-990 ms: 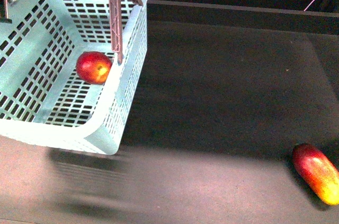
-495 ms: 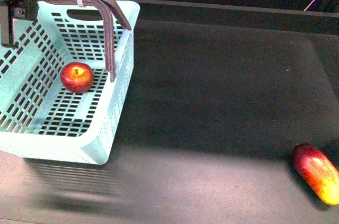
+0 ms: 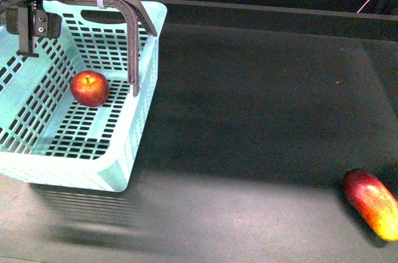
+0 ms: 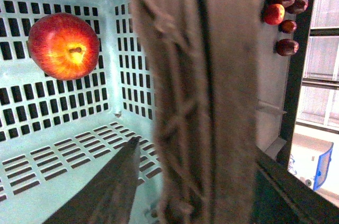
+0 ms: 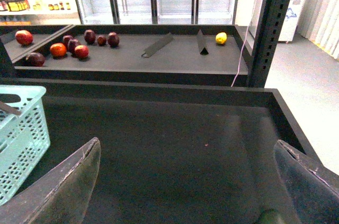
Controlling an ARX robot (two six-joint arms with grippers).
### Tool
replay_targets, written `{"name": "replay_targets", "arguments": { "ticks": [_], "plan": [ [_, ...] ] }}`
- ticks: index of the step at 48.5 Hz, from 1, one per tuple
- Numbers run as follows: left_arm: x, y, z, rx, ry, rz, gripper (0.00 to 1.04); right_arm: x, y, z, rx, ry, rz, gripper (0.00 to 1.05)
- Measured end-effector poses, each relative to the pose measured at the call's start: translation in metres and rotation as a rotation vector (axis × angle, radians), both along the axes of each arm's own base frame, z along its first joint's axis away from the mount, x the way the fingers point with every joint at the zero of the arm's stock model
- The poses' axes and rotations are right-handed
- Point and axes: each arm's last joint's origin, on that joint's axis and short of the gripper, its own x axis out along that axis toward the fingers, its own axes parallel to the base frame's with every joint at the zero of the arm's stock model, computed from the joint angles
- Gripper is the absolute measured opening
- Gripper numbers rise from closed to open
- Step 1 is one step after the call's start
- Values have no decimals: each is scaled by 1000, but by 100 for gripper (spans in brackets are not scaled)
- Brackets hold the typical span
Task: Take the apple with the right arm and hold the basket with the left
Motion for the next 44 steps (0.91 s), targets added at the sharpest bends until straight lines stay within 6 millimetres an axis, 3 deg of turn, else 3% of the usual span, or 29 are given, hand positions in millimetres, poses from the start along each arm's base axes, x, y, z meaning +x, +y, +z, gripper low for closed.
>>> {"name": "replay_targets", "arguments": {
  "ticks": [10, 20, 27, 31, 36, 39, 44],
  "plan": [
    [-24, -1, 51, 28, 41, 38, 100, 0, 0, 0, 0, 0, 0, 96],
    [-67, -7, 113, 64, 16, 25, 98, 0, 0, 0, 0, 0, 0, 96],
    [-71, -10, 117, 67, 3, 9, 98, 0, 0, 0, 0, 0, 0, 96],
    [-75, -5, 101, 260, -227, -247, 83, 0, 0, 0, 0, 0, 0, 96],
    [-98, 7, 85, 641, -425, -387, 67, 0, 0, 0, 0, 0, 0, 96],
    [-118, 16, 81, 956, -490, -447, 55, 0, 0, 0, 0, 0, 0, 96],
    [-152, 30, 71, 1256, -482, -502, 30, 0, 0, 0, 0, 0, 0, 96]
  ]
}}
